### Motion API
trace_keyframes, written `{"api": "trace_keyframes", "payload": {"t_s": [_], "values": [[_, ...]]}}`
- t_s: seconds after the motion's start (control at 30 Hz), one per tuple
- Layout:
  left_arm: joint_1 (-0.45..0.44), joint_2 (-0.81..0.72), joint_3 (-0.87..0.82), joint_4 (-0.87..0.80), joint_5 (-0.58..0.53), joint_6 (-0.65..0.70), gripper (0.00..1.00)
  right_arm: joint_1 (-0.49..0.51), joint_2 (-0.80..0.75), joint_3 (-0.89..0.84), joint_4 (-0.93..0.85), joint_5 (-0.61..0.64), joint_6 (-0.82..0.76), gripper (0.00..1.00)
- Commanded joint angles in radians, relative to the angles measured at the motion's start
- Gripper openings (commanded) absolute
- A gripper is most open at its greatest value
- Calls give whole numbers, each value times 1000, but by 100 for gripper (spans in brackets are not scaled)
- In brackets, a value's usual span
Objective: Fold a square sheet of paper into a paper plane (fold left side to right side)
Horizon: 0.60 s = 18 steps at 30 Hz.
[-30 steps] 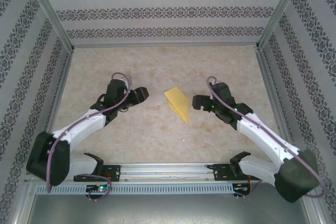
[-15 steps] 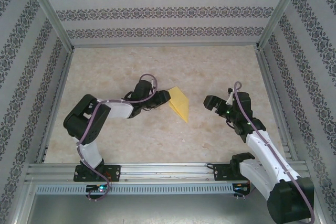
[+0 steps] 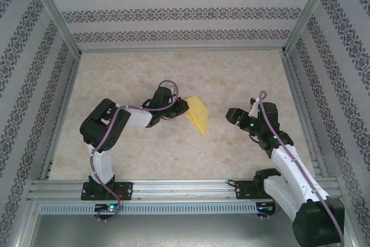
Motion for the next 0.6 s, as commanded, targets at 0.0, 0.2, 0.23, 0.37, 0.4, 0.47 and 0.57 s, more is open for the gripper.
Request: {"api": "trace_keyframes", "payload": {"t_s": [0.0,0.2,0.23,0.37,0.4,0.47,0.57], "values": [[3,-52,3,-31,35,76,5,-17,6,-12,68,-115,-28,61],[39,-160,-50,-61,158,198,0,-23,117,27,185,-385,-96,55],[47,-180,-57,-82,183,227,0,-21,147,33,209,-431,-106,59],[69,-242,-75,-159,303,352,0,7,268,44,312,-499,-130,78],[73,-253,-77,-178,335,383,0,18,296,46,341,-509,-143,81],[81,-272,-85,-208,394,433,0,39,367,46,413,-520,-155,85],[92,-284,-103,-198,474,468,0,68,492,52,537,-562,-166,87]]}}
